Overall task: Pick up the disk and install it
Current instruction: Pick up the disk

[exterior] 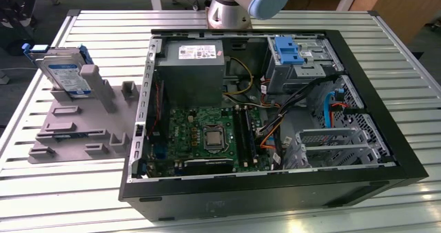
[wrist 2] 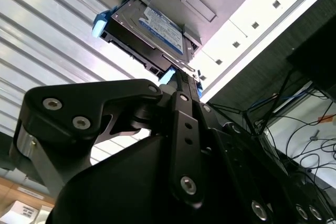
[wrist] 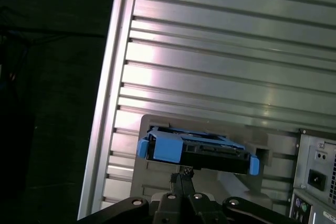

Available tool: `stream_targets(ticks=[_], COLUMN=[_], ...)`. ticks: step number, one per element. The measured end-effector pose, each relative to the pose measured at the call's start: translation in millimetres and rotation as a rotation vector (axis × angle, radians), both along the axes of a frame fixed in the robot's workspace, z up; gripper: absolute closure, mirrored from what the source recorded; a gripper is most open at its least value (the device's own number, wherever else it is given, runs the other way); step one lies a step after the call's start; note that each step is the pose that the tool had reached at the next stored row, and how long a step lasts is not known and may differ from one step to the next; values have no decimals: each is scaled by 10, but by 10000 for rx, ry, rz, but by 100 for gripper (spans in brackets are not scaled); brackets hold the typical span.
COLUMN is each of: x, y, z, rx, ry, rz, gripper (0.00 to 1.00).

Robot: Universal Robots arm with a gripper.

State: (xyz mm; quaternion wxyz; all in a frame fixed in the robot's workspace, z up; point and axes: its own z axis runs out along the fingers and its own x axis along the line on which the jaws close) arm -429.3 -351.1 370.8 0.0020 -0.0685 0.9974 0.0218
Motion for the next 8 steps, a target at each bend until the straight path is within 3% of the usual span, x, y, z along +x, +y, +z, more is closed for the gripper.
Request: stream_targets(ticks=[8], x=[-1], y=[0], z=[-3], rx=[0], ry=[-2], rz=[305], gripper=[89])
